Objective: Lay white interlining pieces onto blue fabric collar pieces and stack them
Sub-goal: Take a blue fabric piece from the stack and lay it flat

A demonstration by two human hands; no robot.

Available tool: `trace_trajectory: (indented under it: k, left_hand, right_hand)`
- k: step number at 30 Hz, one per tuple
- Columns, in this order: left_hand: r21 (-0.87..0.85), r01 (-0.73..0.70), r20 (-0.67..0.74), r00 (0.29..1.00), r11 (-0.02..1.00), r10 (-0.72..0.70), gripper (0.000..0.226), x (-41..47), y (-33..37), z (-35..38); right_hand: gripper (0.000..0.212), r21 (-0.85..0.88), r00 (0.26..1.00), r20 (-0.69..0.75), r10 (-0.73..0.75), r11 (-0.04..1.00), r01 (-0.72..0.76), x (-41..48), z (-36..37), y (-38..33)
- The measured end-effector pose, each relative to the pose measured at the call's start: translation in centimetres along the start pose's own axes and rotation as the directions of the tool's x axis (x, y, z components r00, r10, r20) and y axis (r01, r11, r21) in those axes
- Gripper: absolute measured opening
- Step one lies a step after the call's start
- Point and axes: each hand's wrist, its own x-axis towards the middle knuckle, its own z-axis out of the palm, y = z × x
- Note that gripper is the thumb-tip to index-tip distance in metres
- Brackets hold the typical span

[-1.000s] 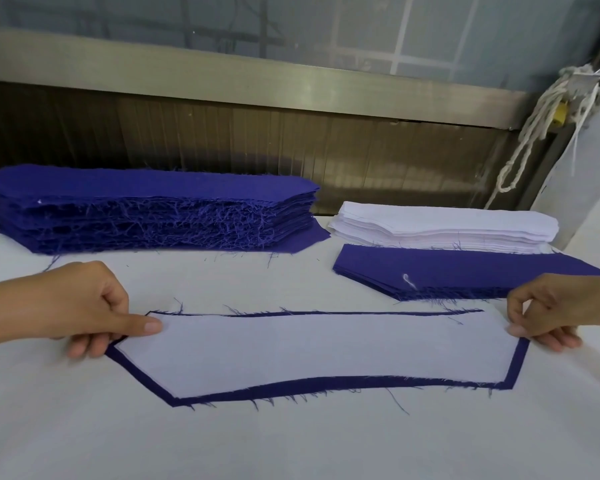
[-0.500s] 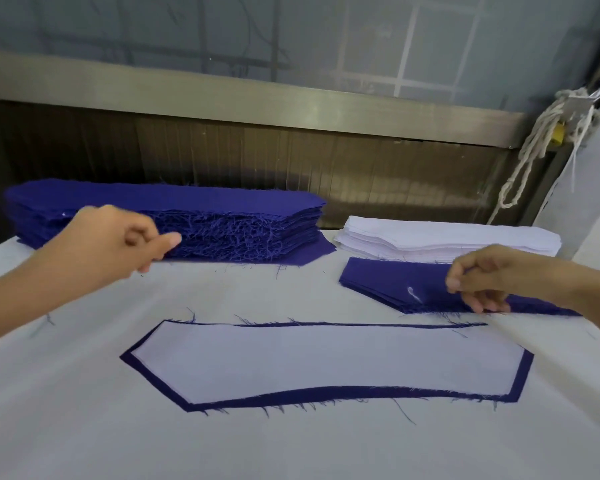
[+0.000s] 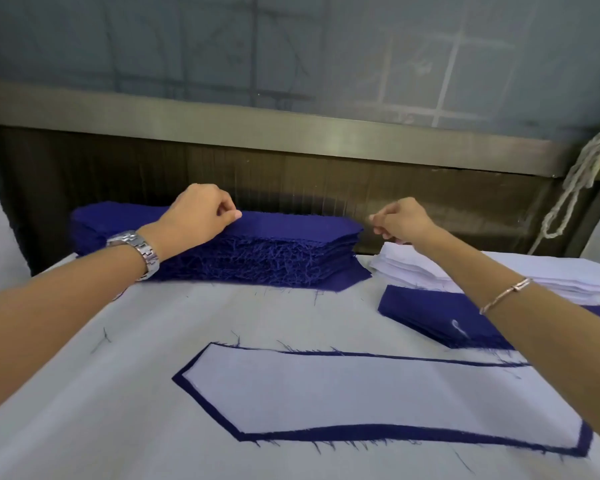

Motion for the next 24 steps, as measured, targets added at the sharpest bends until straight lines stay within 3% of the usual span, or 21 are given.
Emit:
trace_trajectory:
  k: [4,11,24]
  left_hand:
    - [0.036,-0.005,0.062,0.998,0.999,0.003,0.023,1.2,-0.6,0.8]
    - [-0.01,-0.013,0.091,0.996,1.0,0.013,0.016,1.6,-0.6,1.5]
    - [-0.145,0.083,0.148,0.987,0.986,-0.061,0.024,1.8,-0.5,1.7]
  right_hand:
    - [0.026,-0.021,0.999,-0.029,0.013,1.0,-0.014,2.2,2.4,-0.9]
    - [0.018,0.001,1.0,-0.003,-0.001,1.0,0.001,2.9,4.2,-1.6]
    - [0.012,-0.042,0.973,-0.17,-0.154,0.988,0.149,1.8,3.9,-1.7]
